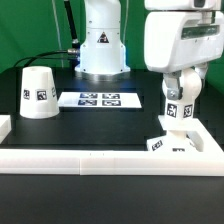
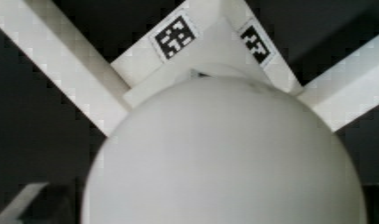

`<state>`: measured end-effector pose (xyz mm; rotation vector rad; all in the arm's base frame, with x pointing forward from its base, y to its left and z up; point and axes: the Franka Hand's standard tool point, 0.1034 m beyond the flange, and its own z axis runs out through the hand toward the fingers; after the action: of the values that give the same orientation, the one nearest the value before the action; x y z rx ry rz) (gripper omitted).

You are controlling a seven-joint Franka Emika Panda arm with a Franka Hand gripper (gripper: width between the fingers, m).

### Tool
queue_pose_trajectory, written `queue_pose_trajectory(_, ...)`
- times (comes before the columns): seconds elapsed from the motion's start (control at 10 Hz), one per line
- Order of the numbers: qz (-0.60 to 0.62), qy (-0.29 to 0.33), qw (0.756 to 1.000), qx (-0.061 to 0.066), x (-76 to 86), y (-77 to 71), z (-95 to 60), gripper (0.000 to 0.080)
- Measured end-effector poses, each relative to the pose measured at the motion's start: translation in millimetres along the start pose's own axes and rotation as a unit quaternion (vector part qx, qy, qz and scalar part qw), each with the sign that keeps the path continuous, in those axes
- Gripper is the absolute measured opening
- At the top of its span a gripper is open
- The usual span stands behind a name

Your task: Assemble lamp

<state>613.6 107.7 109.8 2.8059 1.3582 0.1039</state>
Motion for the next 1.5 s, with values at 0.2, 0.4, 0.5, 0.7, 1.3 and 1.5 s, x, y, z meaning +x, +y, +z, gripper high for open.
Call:
queue_pose_trajectory(0.2,-0.044,-0.006,0.999,-0.006,-0.4,-1.1,1.2,0.0699)
queue_pose_trajectory(0.4,-0.112,-0.010,0.994,-0.009,-3.1,0.4,2.3,0.0699)
queue_pose_trajectory(0.5,-0.139,-0.010,0.990,-0.009,-4.4,1.1,2.9,0.0699)
queue_pose_trajectory(0.7,-0.175,-0.010,0.985,-0.012,-5.9,3.7,2.7,0.0699)
queue_pose_trajectory(1.3,-0.168,-0.004,0.986,-0.019,-5.8,4.2,3.4,0.0576)
queue_pose_trajectory(1.5,-0.078,-0.001,0.997,-0.018,-6.5,5.0,3.2,0.0576)
